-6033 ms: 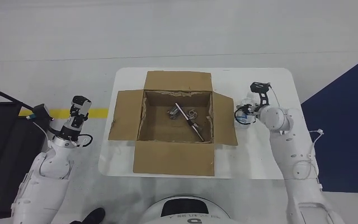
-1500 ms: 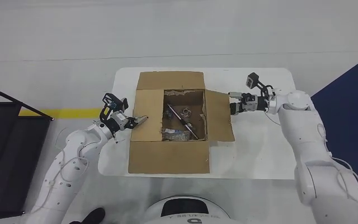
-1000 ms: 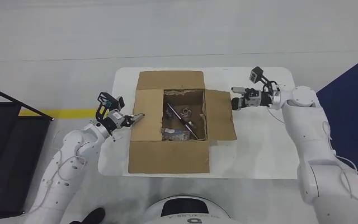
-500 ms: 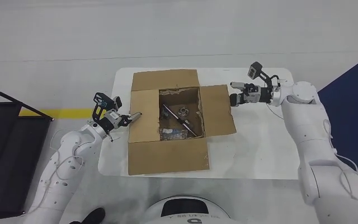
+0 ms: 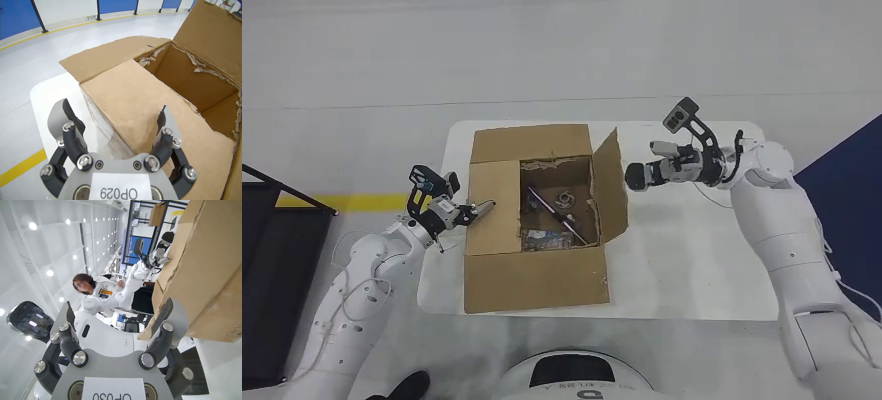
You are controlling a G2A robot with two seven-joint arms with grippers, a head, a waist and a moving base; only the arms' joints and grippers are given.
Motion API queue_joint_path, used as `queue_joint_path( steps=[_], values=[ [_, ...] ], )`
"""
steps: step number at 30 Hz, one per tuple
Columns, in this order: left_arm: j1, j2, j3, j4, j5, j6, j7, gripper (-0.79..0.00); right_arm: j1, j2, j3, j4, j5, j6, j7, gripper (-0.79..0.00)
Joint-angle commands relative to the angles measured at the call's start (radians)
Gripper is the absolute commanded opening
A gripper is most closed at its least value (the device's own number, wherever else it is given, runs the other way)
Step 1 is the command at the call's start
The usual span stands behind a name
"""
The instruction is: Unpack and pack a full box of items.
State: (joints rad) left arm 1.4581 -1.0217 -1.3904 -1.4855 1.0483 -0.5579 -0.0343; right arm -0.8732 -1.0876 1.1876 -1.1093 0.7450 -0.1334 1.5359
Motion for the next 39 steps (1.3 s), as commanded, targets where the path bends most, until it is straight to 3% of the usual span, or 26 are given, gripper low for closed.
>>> queue_joint_path(
  steps=[1, 5, 8, 18, 22, 27, 33, 39],
  values=[
    [0.000, 0.000, 0.000, 0.000, 0.000, 0.000, 0.000, 0.000, 0.003, 0.000, -0.040, -0.031, -0.002, 0.005, 0.000, 0.000],
    [0.000, 0.000, 0.000, 0.000, 0.000, 0.000, 0.000, 0.000, 0.040, -0.015, -0.124, -0.020, -0.038, -0.016, -0.007, 0.000],
    [0.010, 0.000, -0.010, 0.000, -0.003, 0.020, 0.012, 0.000, 0.077, -0.038, -0.198, 0.013, -0.114, -0.048, -0.076, 0.000],
    [0.039, 0.011, -0.128, 0.041, 0.010, 0.101, 0.066, 0.000, 0.176, -0.113, -0.382, 0.164, -0.244, -0.069, -0.205, 0.000],
    [0.003, 0.016, -0.180, 0.087, 0.056, 0.182, 0.047, 0.000, 0.197, -0.128, -0.401, 0.209, -0.253, -0.077, -0.230, 0.000],
    [-0.062, 0.017, -0.186, 0.133, 0.121, 0.250, 0.023, 0.000, 0.200, -0.136, -0.400, 0.239, -0.259, -0.093, -0.258, 0.000],
    [-0.145, 0.014, -0.136, 0.155, 0.205, 0.226, -0.009, 0.000, 0.173, -0.138, -0.388, 0.245, -0.248, -0.095, -0.298, 0.000],
    [-0.145, 0.014, -0.136, 0.155, 0.205, 0.226, -0.009, 0.000, 0.161, -0.137, -0.375, 0.242, -0.208, -0.096, -0.281, 0.000]
  ],
)
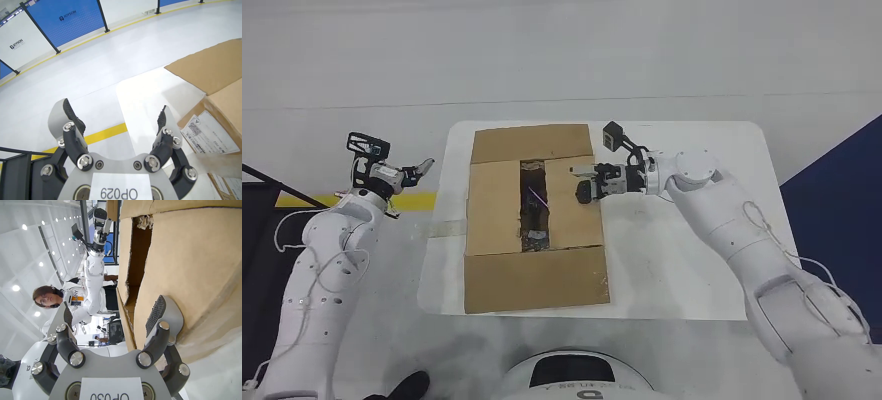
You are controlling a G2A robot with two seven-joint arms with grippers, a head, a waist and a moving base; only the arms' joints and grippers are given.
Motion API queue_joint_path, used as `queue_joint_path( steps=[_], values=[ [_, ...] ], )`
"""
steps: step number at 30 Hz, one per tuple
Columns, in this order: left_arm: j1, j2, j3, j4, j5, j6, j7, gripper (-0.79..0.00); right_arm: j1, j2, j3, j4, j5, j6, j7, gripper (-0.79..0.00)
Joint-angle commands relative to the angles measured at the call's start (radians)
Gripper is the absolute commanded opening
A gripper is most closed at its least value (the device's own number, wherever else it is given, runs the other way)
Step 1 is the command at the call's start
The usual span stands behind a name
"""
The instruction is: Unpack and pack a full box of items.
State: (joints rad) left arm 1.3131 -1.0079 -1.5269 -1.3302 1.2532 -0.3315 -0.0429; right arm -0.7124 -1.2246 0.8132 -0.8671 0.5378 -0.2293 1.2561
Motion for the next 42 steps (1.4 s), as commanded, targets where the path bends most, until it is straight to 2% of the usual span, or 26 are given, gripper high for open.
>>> queue_joint_path(
  steps=[1, 4, 7, 10, 16, 22, 27, 30, 35, 37, 42],
  values=[
    [0.000, 0.000, 0.000, 0.000, 0.000, 0.000, 0.000, 0.000, 0.000, 0.000, 0.000, 0.000, -0.001, 0.000, -0.001, 0.000],
    [-0.003, 0.001, 0.001, 0.012, 0.034, 0.026, -0.007, 0.000, 0.000, 0.000, 0.000, 0.000, -0.001, 0.000, -0.001, 0.000],
    [-0.069, -0.007, 0.053, 0.069, 0.116, 0.070, -0.008, 0.000, 0.000, 0.000, 0.000, 0.000, -0.001, 0.000, -0.001, 0.000],
    [-0.159, -0.016, 0.101, 0.144, 0.095, 0.004, -0.040, 0.000, 0.000, 0.000, 0.000, 0.000, -0.001, 0.000, -0.001, 0.000],
    [-0.342, -0.048, 0.222, 0.325, 0.012, -0.185, -0.145, 0.000, 0.000, 0.000, 0.000, 0.000, -0.001, 0.000, -0.001, 0.000],
    [-0.463, -0.090, 0.344, 0.482, -0.006, -0.233, -0.150, 0.000, 0.000, 0.000, 0.000, 0.000, -0.001, 0.000, -0.001, 0.000],
    [-0.545, -0.122, 0.409, 0.568, -0.019, -0.265, -0.066, 0.000, 0.000, 0.000, 0.000, 0.000, -0.001, 0.000, -0.001, 0.000],
    [-0.561, -0.126, 0.417, 0.576, -0.015, -0.307, 0.019, 0.000, 0.000, 0.000, 0.000, 0.000, -0.001, 0.000, -0.001, 0.000],
    [-0.535, -0.107, 0.395, 0.550, 0.037, -0.377, 0.178, 0.000, -0.009, 0.001, 0.003, -0.014, 0.000, -0.007, -0.016, 0.000],
    [-0.517, -0.096, 0.378, 0.533, 0.058, -0.404, 0.232, 0.000, -0.027, 0.010, 0.029, -0.043, 0.004, -0.040, -0.012, 0.000],
    [-0.452, -0.067, 0.338, 0.460, 0.119, -0.451, 0.326, 0.000, -0.122, 0.059, 0.169, -0.128, 0.090, -0.184, 0.098, 0.000]
  ],
)
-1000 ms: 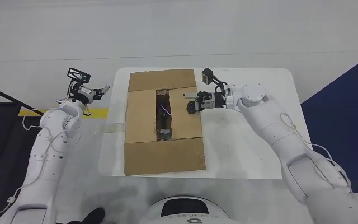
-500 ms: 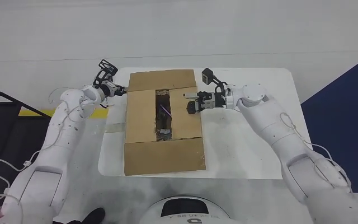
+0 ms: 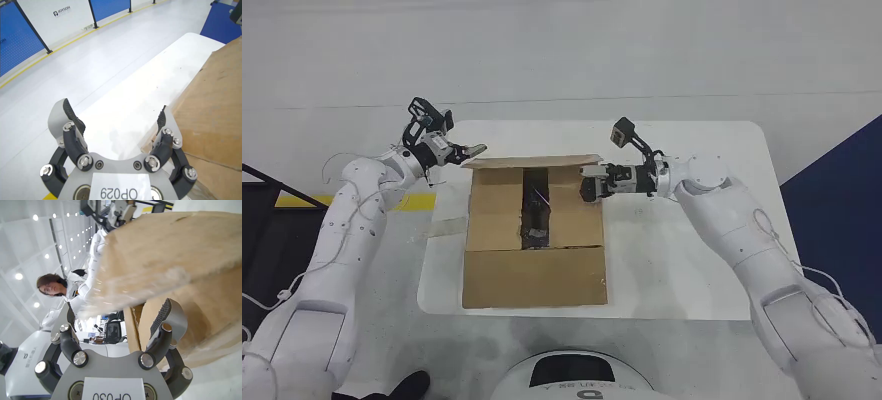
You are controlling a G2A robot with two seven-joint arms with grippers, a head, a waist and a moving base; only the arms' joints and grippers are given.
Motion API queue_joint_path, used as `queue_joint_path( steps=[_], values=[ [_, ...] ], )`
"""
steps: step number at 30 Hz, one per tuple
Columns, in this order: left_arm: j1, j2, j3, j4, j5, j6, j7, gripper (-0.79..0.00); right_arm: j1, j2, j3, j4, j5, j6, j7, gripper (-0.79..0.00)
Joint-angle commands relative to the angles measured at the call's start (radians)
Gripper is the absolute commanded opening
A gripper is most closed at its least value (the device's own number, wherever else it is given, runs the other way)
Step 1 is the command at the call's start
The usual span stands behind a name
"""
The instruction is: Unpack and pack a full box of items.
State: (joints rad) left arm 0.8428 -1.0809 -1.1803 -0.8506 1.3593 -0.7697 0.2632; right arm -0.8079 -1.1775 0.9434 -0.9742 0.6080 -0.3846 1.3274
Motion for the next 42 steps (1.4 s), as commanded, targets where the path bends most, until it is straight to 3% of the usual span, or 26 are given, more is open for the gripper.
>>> queue_joint_path(
  steps=[1, 6, 9, 19, 27, 32, 34, 38, 42],
  values=[
    [0.033, 0.012, -0.017, -0.042, 0.028, -0.018, 0.033, 0.000, -0.053, 0.024, 0.074, -0.044, 0.040, -0.052, 0.051, 0.000],
    [0.114, 0.038, -0.056, -0.150, 0.088, -0.031, 0.063, 0.000, -0.212, 0.083, 0.249, -0.252, 0.083, -0.062, 0.046, 0.000],
    [0.167, 0.053, -0.078, -0.212, 0.122, -0.048, 0.060, 0.000, -0.257, 0.097, 0.289, -0.309, 0.088, -0.046, 0.062, 0.000],
    [0.338, 0.100, -0.180, -0.353, 0.188, -0.106, 0.036, 0.000, -0.122, 0.070, 0.171, -0.228, -0.019, 0.071, -0.010, 0.000],
    [0.372, 0.104, -0.191, -0.395, 0.142, -0.110, 0.016, 0.000, -0.087, 0.061, 0.136, -0.224, -0.051, 0.104, -0.020, 0.000],
    [0.384, 0.107, -0.192, -0.418, 0.128, -0.115, 0.009, 0.000, -0.201, 0.095, 0.256, -0.235, -0.017, 0.057, -0.004, 0.000],
    [0.385, 0.107, -0.189, -0.422, 0.123, -0.112, 0.003, 0.000, -0.269, 0.122, 0.323, -0.246, -0.055, 0.069, 0.083, 0.000],
    [0.385, 0.107, -0.189, -0.422, 0.122, -0.111, 0.003, 0.000, -0.386, 0.167, 0.404, -0.284, -0.190, 0.186, 0.186, 0.000],
    [0.385, 0.107, -0.189, -0.422, 0.122, -0.111, 0.003, 0.000, -0.451, 0.182, 0.362, -0.386, -0.228, 0.294, 0.209, 0.000]
  ],
)
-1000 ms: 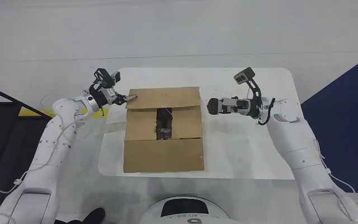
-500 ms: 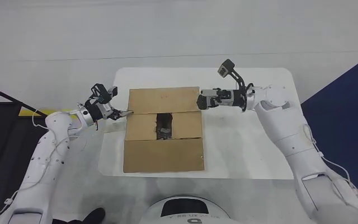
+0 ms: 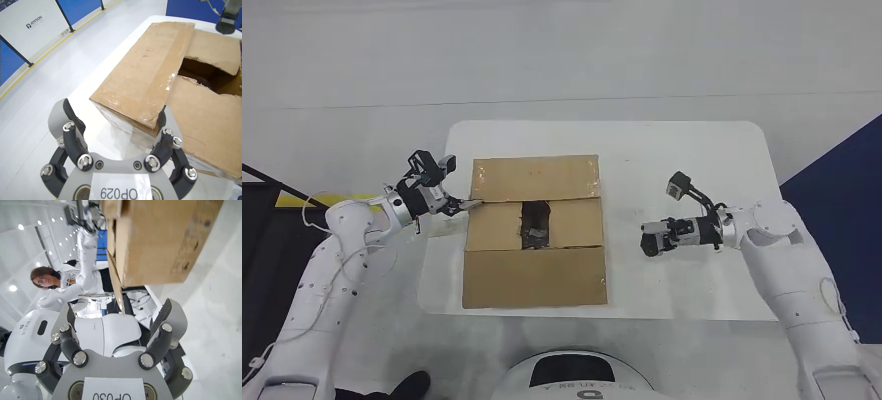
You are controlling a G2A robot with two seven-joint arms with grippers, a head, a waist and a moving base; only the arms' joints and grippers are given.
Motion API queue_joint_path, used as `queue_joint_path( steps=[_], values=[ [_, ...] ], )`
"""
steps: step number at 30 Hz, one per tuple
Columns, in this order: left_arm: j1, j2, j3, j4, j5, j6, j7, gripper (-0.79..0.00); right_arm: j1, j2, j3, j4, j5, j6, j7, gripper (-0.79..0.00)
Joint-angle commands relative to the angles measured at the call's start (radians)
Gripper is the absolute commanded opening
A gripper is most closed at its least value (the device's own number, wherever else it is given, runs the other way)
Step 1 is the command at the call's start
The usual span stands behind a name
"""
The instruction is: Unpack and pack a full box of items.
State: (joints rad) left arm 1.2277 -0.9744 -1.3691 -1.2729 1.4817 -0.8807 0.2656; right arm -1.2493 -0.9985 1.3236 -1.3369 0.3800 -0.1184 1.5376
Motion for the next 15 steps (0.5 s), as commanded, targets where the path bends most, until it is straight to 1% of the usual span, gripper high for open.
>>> queue_joint_path(
  steps=[1, 3, 6, 12, 15],
  values=[
    [0.000, 0.000, 0.000, 0.000, 0.000, 0.000, 0.000, 0.000, -0.010, 0.006, -0.041, -0.039, -0.018, 0.057, -0.002, 0.000],
    [0.000, 0.000, 0.000, 0.000, 0.000, 0.000, 0.000, 0.000, 0.006, 0.006, -0.083, -0.055, -0.025, 0.100, -0.002, 0.000],
    [0.000, 0.000, 0.000, 0.000, 0.000, 0.000, 0.000, 0.000, 0.045, 0.000, -0.144, -0.039, -0.035, 0.143, -0.002, 0.000],
    [0.000, 0.000, 0.000, 0.000, 0.000, 0.000, 0.000, 0.000, 0.107, -0.019, -0.227, -0.020, -0.013, 0.151, -0.017, 0.000],
    [0.000, 0.000, 0.000, 0.000, 0.000, 0.000, 0.000, 0.000, 0.135, -0.028, -0.259, -0.023, 0.008, 0.144, -0.002, 0.000]
  ],
)
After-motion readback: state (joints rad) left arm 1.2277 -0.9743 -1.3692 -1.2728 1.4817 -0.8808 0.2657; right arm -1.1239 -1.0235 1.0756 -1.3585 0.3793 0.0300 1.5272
